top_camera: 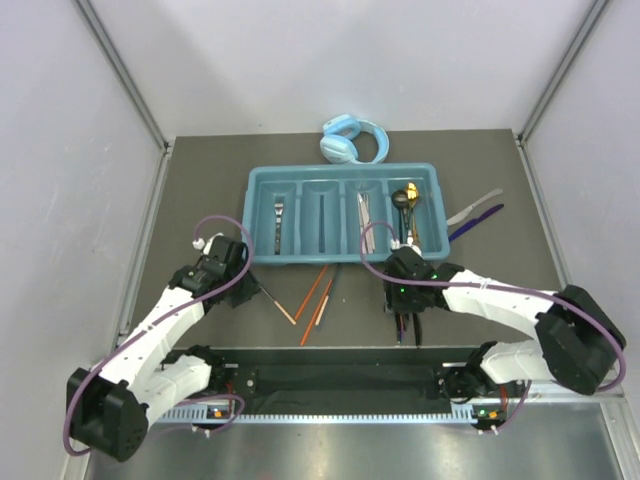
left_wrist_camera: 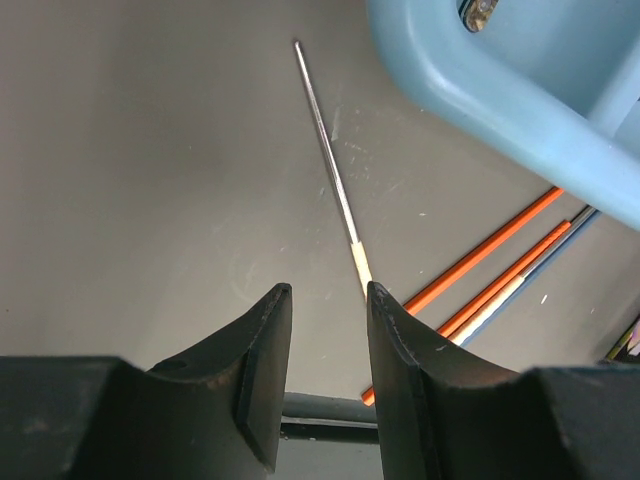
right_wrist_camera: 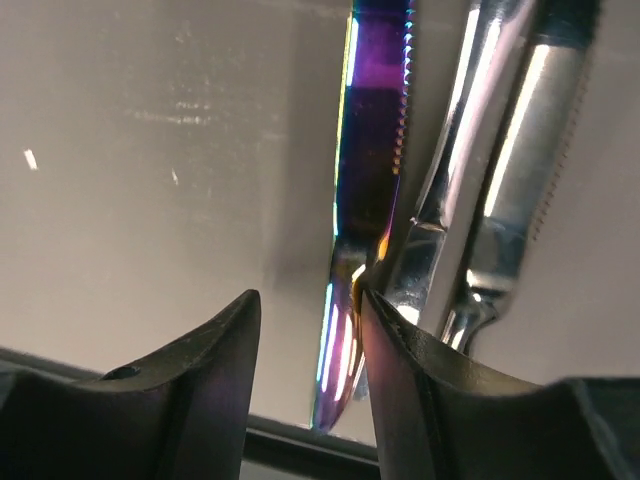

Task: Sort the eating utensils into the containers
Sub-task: Pick up the knife at the center of the board, then place the knife in the storage box.

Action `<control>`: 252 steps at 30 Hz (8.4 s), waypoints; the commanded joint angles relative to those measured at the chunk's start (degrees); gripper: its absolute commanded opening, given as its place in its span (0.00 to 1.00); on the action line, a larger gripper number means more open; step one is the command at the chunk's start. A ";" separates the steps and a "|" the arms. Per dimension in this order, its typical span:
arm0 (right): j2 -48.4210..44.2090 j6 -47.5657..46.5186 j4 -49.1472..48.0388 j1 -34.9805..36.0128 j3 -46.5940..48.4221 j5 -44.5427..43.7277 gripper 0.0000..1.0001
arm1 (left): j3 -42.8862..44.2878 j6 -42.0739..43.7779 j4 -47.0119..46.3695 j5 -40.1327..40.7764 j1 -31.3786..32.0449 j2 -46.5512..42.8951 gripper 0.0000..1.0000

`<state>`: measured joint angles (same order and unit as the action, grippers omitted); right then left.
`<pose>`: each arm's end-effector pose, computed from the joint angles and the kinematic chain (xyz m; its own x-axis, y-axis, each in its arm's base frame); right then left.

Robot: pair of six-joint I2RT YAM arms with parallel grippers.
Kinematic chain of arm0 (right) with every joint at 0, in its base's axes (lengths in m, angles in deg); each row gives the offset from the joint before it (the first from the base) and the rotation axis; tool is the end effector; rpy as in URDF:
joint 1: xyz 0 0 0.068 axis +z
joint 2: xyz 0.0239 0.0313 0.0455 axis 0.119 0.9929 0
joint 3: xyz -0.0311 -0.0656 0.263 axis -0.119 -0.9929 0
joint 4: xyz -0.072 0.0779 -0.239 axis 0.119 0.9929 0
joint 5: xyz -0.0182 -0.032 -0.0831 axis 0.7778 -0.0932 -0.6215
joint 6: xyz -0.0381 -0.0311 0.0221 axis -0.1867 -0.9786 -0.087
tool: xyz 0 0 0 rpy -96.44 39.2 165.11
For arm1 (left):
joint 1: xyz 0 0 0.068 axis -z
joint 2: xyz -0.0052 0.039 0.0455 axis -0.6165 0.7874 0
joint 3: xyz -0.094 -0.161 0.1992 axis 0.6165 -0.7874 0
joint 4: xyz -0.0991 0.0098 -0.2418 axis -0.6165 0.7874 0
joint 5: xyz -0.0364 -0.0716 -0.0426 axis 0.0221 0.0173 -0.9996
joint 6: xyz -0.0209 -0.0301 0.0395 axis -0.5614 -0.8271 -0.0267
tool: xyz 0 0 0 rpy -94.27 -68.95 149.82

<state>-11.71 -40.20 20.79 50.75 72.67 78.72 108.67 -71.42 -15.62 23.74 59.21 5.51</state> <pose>0.1611 0.1507 0.1635 -0.9226 -0.0411 -0.3835 -0.1260 0.9718 0.1992 0.1635 -0.0593 0.2191 -0.7477 -0.5385 -0.3886 -0.4292 0.8384 -0.3360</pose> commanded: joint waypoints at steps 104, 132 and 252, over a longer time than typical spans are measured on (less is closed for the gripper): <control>13.91 6.43 -0.51 9.00 2.83 -8.80 0.00 | -1.81 0.99 0.54 4.39 -0.05 -5.63 0.43; 16.11 1.68 3.98 11.10 6.70 -6.87 0.42 | -2.25 1.52 -0.07 3.87 -0.14 -5.28 0.43; 12.33 -26.26 23.84 0.30 61.19 -17.07 0.00 | -2.25 1.61 -0.34 3.95 -0.14 -4.84 0.42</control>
<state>-1.52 -63.24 44.85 53.00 129.60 61.01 106.68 -70.05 -14.76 27.46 59.21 0.76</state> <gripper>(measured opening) 0.040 0.424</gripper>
